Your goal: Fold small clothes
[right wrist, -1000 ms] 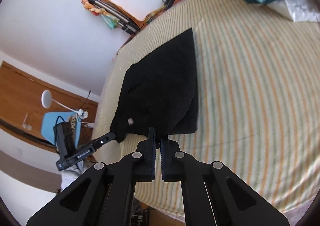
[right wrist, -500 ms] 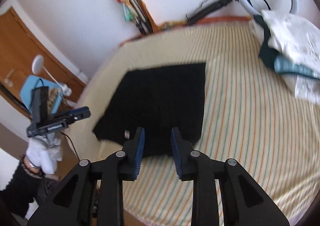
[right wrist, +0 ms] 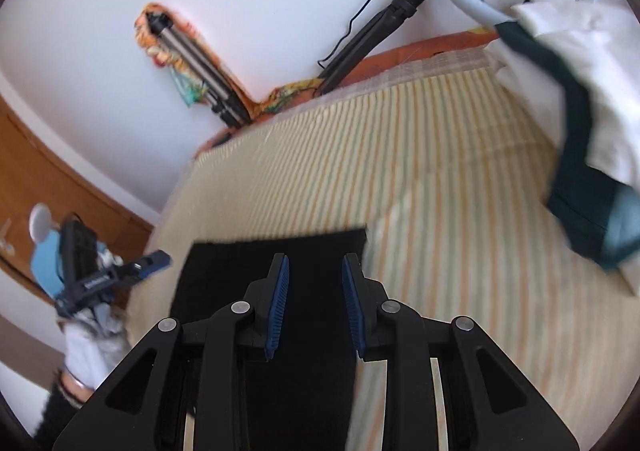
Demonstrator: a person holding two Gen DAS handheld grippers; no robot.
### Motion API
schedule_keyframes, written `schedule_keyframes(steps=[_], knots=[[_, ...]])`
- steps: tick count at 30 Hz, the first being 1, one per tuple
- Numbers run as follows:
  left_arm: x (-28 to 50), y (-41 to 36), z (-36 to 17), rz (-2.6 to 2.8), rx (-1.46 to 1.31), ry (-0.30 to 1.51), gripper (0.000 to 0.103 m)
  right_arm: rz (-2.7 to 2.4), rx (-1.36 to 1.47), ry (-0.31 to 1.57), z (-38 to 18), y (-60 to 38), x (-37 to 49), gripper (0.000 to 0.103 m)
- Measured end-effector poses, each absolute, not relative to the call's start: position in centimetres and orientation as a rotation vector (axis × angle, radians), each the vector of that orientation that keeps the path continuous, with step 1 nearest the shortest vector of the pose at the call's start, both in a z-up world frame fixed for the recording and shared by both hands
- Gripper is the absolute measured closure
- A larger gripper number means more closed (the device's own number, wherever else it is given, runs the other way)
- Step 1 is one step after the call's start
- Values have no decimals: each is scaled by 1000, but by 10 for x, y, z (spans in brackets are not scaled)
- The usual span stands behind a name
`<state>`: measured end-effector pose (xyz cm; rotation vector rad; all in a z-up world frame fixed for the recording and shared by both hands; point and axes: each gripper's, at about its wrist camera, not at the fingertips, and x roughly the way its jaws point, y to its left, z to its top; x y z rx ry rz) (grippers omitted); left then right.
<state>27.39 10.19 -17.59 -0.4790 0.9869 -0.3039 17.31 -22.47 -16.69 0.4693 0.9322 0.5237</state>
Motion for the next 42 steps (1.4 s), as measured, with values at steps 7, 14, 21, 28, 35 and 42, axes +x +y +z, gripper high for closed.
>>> schedule_keyframes(steps=[7, 14, 21, 28, 35, 42], knots=[[289, 100, -202, -310, -530, 991, 64, 530, 514, 991, -198, -218, 197, 77], [289, 96, -201, -310, -518, 978, 100, 546, 588, 983, -199, -226, 201, 85], [284, 94, -195, -252, -473, 937, 103, 528, 503, 961, -190, -216, 200, 103], [282, 100, -194, -189, -479, 924, 103, 379, 569, 939, -190, -243, 203, 103], [266, 127, -186, -191, -516, 941, 98, 408, 567, 975, -189, -255, 194, 92], [229, 129, -189, -264, -555, 1025, 59, 537, 524, 1045, -185, -265, 157, 77]])
